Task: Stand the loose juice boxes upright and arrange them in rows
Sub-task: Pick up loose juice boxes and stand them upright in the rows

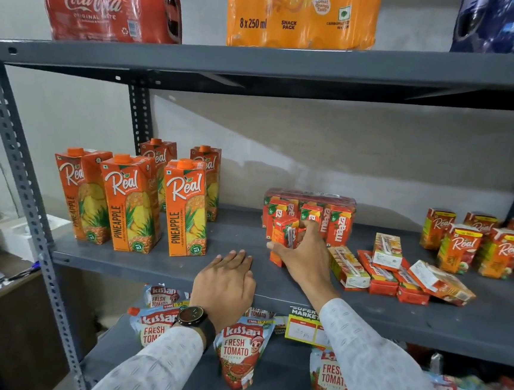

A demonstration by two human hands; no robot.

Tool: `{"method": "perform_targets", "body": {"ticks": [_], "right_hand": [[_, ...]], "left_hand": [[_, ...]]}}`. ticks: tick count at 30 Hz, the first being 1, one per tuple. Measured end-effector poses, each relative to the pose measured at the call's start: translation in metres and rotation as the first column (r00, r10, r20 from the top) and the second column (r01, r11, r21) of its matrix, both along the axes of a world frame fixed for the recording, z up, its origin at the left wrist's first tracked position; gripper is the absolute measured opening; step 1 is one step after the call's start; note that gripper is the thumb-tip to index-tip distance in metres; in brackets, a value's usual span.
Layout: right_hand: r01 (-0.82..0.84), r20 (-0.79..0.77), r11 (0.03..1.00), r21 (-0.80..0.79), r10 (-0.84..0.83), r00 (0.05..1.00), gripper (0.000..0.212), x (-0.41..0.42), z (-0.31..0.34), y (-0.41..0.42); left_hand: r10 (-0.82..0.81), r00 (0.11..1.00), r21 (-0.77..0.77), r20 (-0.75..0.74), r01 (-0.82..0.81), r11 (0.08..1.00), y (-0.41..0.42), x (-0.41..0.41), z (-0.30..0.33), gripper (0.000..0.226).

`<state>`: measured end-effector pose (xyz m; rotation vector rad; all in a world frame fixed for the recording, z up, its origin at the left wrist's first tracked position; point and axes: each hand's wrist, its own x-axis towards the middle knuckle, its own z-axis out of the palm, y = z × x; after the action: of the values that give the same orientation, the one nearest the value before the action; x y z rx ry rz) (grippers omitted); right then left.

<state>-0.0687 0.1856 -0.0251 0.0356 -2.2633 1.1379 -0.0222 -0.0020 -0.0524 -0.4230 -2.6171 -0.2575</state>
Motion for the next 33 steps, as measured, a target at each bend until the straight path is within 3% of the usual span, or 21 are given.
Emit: {"method": "perform_targets", "body": {"ticks": [4, 8, 12, 16, 21, 27, 33], "right_hand": [[-0.063, 0.017, 0.998, -0.017, 0.063, 0.998, 0.073, -0.002, -0.001, 0.002], [-0.032, 0.007, 0.999, 0.003, 0.032, 0.999, 0.081, 0.001, 0.0, -0.001], [-0.031, -0.014, 0.999, 0.041, 0.032, 0.999, 0.061, -0.001, 0.0, 0.0], [-0.052, -0.013, 0.999, -0.011, 0.052, 0.999, 0.064, -0.001, 0.0, 0.002], [-0.102, 0.032, 0.994, -0.027, 0.103, 0.994, 0.043, -0.006, -0.001, 0.003], [-0.211, 0.085, 0.972, -0.107, 0.22, 0.972, 0.048, -0.011, -0.003, 0.002], [-0.208, 0.122, 0.972, -0.104, 0.22, 0.968, 0.044, -0.011, -0.002, 0.0]], "left_hand": [[0.004, 1.0, -0.005, -0.002, -0.004, 1.0, 0.0, -0.001, 0.0, 0.059], [0.002, 1.0, 0.003, -0.003, -0.002, 1.0, 0.001, -0.001, 0.0, 0.056], [-0.003, 1.0, -0.007, 0.003, 0.003, 1.0, 0.0, -0.001, 0.0, 0.06], [0.0, 1.0, -0.01, 0.004, 0.0, 1.0, 0.0, -0.001, 0.0, 0.06], [0.005, 1.0, -0.006, -0.001, -0.005, 1.0, 0.001, -0.002, 0.0, 0.059], [0.005, 1.0, -0.009, 0.001, -0.005, 1.0, 0.0, -0.002, -0.001, 0.057], [0.008, 1.0, -0.004, 0.003, -0.007, 1.0, 0.0, -0.002, -0.001, 0.058]]}}
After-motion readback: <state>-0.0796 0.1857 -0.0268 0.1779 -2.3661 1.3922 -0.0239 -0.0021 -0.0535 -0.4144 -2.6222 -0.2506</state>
